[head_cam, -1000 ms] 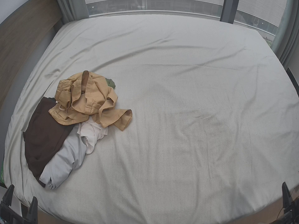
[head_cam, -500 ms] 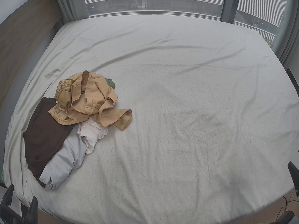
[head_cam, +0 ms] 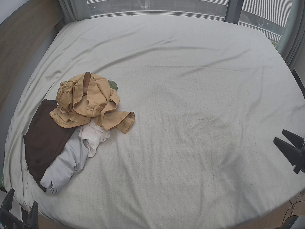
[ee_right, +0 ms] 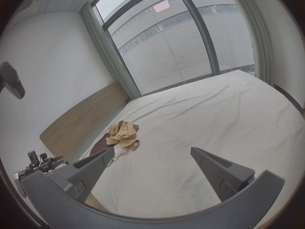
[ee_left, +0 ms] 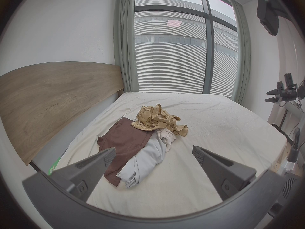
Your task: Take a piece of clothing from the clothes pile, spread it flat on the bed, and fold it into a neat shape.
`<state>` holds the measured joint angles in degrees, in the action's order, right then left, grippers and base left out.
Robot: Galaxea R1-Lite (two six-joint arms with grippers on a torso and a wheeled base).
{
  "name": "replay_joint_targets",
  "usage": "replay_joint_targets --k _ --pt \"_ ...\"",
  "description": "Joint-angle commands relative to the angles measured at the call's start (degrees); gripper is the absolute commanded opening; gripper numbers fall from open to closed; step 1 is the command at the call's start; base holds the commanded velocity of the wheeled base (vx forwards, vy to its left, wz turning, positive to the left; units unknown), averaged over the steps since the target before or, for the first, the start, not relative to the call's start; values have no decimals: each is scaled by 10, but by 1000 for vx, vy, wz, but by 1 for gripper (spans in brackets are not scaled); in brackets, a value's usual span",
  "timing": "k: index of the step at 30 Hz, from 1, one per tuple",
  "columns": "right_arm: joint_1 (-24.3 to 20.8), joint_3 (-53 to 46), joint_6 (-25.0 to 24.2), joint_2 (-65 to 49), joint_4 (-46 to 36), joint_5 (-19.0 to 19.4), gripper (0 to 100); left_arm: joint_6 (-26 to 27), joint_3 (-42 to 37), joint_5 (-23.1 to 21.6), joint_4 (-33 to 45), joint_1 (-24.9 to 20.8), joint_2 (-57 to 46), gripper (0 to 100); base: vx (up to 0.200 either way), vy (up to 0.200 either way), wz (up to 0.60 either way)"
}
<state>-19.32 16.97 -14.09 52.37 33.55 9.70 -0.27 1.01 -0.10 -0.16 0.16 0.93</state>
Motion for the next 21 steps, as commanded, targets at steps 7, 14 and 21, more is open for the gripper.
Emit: replay_joint_targets --k 7,14,21 --pt "-96 26 -22 238 130 2 100 -1 -10 0 0 0 -9 100 0 0 0" --pt "-133 25 -55 332 221 1 100 -1 -10 0 1 0 -9 100 0 0 0" --pt "-159 26 -71 362 243 1 100 -1 -10 0 1 0 -9 100 0 0 0"
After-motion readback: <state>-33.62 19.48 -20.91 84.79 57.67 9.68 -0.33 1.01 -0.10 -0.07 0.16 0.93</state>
